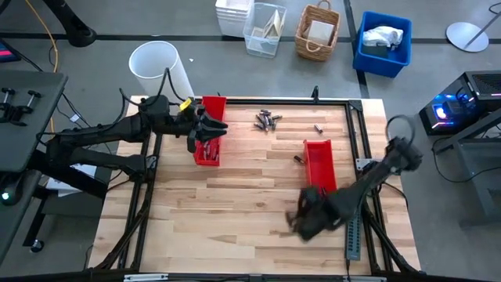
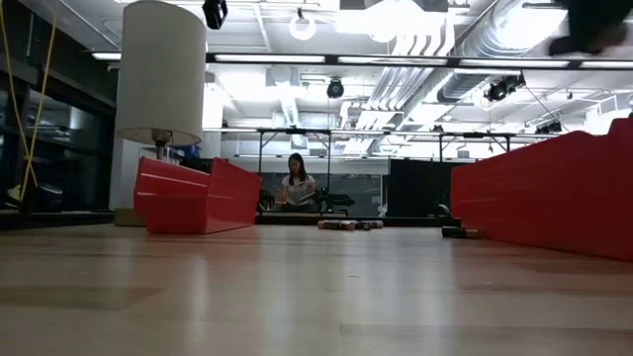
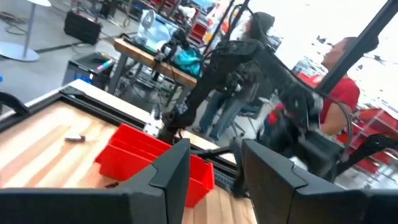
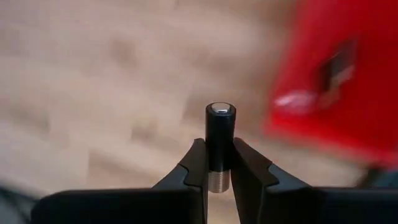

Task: Sort batteries
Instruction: Put the black battery into the bottom red bin

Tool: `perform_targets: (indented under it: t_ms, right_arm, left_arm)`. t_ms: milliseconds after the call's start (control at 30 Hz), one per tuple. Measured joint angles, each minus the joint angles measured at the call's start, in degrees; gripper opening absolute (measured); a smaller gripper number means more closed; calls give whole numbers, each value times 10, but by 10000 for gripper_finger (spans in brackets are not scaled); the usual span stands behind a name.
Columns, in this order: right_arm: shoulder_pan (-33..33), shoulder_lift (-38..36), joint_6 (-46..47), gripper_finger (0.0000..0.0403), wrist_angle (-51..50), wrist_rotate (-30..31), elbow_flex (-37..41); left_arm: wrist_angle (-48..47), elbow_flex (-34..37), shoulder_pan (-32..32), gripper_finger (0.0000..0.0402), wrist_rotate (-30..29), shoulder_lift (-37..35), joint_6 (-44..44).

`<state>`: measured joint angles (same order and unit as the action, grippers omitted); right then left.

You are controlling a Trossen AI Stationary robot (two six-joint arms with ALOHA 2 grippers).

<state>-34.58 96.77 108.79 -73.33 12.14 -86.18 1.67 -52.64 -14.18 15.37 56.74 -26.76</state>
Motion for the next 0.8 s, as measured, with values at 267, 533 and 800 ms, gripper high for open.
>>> perform_targets:
  t_ms: [267,533,800]
  right_arm:
    - [74,-125,-13,35,-142,-19,91]
    - [161,-160,-88,93,-24,-79,233]
    - [197,-169,-163,240,-29,-95,205]
  left_arm:
    - [-4,0,-17,135,-1,-1,-1]
    - [-6,0,-17,135,35,-2,-2]
    - [-39,0,-20,135,42,-27,-1]
